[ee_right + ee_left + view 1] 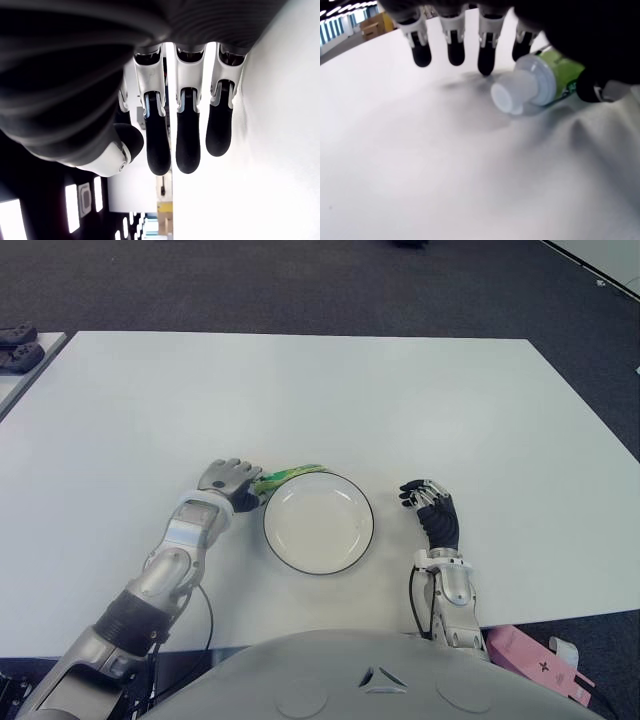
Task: Put the toothpaste on the table into the plate.
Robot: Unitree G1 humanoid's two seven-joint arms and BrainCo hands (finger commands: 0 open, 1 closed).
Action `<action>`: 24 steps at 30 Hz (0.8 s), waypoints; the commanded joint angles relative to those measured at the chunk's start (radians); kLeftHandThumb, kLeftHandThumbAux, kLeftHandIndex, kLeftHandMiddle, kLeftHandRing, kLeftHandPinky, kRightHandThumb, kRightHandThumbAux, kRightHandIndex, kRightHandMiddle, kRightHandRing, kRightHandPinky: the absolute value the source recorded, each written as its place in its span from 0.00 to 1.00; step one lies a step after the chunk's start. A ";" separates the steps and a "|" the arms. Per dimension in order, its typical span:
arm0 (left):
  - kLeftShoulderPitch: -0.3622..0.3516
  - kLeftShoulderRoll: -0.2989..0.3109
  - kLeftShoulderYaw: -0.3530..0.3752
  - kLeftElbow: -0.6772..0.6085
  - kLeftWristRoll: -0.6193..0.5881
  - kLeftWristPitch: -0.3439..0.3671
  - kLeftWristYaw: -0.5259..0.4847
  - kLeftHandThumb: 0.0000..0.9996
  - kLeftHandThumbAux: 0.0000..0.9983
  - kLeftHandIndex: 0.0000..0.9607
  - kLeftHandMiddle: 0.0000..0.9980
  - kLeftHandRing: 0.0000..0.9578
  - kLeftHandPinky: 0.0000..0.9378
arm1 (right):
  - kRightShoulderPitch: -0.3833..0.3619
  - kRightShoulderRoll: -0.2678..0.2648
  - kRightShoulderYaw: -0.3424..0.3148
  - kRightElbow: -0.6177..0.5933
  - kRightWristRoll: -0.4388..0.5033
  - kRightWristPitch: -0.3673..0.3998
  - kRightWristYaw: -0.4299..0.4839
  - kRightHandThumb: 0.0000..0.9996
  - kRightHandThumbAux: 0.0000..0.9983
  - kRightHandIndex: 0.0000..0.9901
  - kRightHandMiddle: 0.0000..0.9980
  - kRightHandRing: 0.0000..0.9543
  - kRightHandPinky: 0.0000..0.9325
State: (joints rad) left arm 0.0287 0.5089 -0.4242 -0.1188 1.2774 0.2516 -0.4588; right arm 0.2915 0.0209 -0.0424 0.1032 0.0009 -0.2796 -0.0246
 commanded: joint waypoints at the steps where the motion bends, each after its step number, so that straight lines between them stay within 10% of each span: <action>1: 0.004 -0.016 -0.032 0.050 0.005 -0.005 0.033 0.53 0.22 0.00 0.06 0.02 0.04 | 0.015 0.003 0.004 -0.001 -0.002 0.011 -0.001 0.71 0.73 0.43 0.48 0.50 0.51; 24: -0.035 -0.031 -0.155 0.153 0.074 -0.021 0.065 0.55 0.29 0.00 0.02 0.00 0.05 | 0.037 0.012 0.010 -0.033 -0.009 0.033 -0.021 0.71 0.73 0.43 0.48 0.50 0.51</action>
State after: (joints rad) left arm -0.0203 0.4889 -0.5298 -0.0265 1.3384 0.2552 -0.3959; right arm 0.3172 0.0258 -0.0386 0.0754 -0.0025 -0.2728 -0.0407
